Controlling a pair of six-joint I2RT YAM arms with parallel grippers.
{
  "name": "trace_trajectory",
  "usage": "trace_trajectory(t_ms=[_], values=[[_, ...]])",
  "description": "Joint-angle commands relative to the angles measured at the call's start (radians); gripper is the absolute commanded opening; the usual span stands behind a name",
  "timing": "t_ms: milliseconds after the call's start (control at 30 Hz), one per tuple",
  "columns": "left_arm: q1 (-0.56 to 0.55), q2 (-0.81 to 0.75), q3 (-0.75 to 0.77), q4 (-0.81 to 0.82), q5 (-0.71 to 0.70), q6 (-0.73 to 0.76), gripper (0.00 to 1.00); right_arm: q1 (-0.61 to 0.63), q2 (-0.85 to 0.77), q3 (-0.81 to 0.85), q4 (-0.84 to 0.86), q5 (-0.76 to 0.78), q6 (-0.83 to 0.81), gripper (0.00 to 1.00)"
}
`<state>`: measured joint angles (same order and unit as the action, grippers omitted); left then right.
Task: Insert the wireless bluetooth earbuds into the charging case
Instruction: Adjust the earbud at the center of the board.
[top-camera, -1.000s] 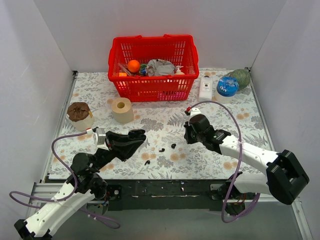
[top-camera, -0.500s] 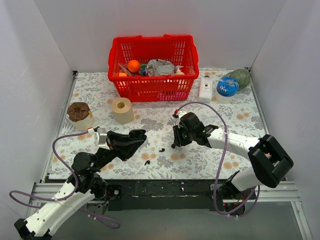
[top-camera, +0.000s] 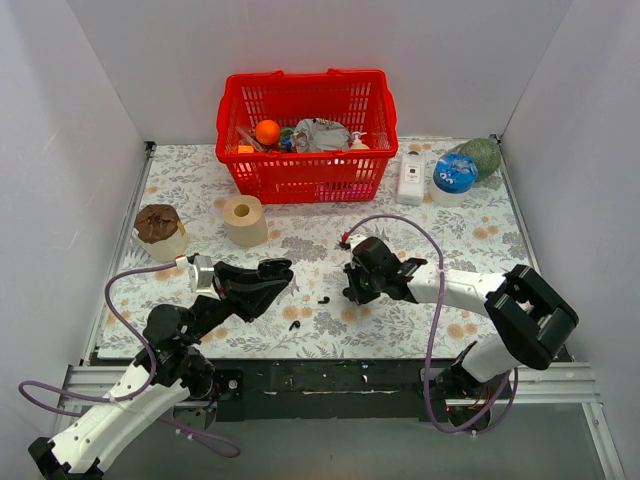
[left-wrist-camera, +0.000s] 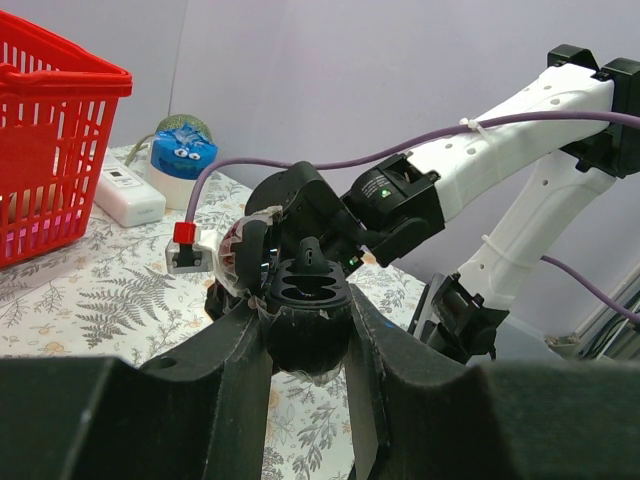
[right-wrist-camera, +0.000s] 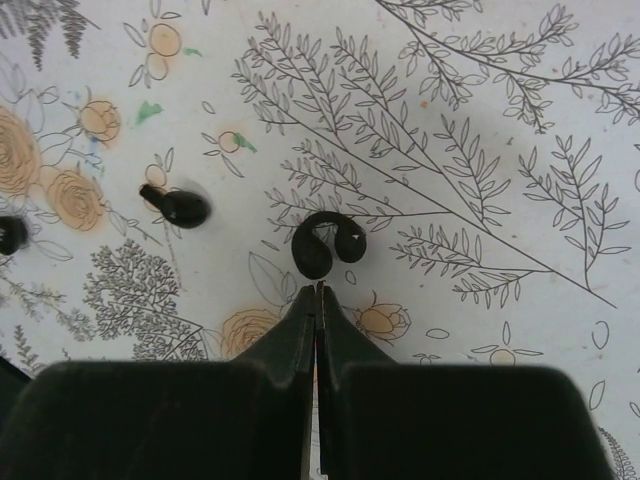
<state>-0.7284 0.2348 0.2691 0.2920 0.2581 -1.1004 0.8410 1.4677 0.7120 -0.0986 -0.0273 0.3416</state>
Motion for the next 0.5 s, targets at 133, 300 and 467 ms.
trace_trajectory(t_ms=[133,300,467], values=[[0.000,-0.006,-0.001,0.003,-0.002,0.001,0.00,0.003,0.051,-0.002,0.049,0.036,0.013,0.01],[0.000,-0.009,-0.004,0.001,-0.002,-0.003,0.00,0.001,0.072,-0.003,0.071,0.050,0.011,0.01],[0.000,-0.005,-0.004,-0.001,-0.003,-0.003,0.00,-0.002,0.114,0.033,0.089,0.035,0.002,0.01]])
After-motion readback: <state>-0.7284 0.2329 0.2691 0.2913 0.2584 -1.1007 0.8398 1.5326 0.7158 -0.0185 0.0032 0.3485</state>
